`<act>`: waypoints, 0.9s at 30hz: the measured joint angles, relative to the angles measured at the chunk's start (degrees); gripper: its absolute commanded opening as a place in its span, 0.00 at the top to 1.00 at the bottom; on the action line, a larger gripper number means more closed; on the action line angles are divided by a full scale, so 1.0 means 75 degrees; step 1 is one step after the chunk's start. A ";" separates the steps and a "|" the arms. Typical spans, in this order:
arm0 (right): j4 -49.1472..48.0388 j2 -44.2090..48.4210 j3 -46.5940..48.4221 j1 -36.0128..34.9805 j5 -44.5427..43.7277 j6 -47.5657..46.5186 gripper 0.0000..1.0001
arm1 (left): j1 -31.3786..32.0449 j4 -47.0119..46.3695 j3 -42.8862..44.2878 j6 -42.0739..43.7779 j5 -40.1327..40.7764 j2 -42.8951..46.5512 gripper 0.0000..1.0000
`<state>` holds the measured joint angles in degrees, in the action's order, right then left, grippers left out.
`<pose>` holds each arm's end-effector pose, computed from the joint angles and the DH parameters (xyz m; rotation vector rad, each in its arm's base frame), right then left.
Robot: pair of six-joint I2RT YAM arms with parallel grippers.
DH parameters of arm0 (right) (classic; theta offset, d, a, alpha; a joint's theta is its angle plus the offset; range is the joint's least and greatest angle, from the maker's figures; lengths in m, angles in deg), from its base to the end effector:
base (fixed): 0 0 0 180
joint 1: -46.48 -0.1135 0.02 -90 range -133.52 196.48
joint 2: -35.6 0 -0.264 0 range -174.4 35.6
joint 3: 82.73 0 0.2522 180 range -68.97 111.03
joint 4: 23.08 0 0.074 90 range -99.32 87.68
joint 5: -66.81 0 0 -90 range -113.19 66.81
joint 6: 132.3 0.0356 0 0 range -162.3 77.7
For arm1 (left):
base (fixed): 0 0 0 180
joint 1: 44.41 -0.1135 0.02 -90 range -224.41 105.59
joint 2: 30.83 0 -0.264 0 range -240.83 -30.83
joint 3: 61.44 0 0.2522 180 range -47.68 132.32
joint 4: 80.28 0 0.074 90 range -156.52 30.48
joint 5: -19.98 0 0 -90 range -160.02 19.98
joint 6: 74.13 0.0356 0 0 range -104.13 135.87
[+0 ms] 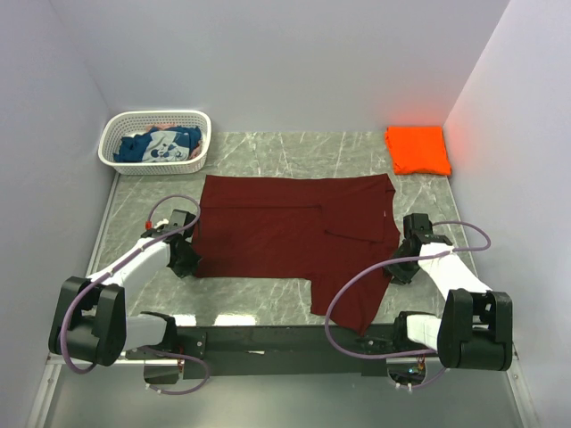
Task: Fold and stack the t-shirts
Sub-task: Fold the tshirt
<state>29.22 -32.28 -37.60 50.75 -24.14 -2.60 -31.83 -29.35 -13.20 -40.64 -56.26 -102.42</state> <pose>0.1809 -0.0141 0.1547 1.0835 2.6755 0.0924 0.1947 -0.0348 0.1595 -1.0829 2.5613 0.0587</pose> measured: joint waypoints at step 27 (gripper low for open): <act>0.0583 0.0522 0.0274 0.0015 0.0189 0.0125 1.00 | -0.0373 0.0219 0.0335 0.0303 -0.0134 -0.0023 0.99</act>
<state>33.59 -28.37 -35.54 50.86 -22.72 -1.66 -34.63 -27.72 -10.69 -38.37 -57.26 -102.59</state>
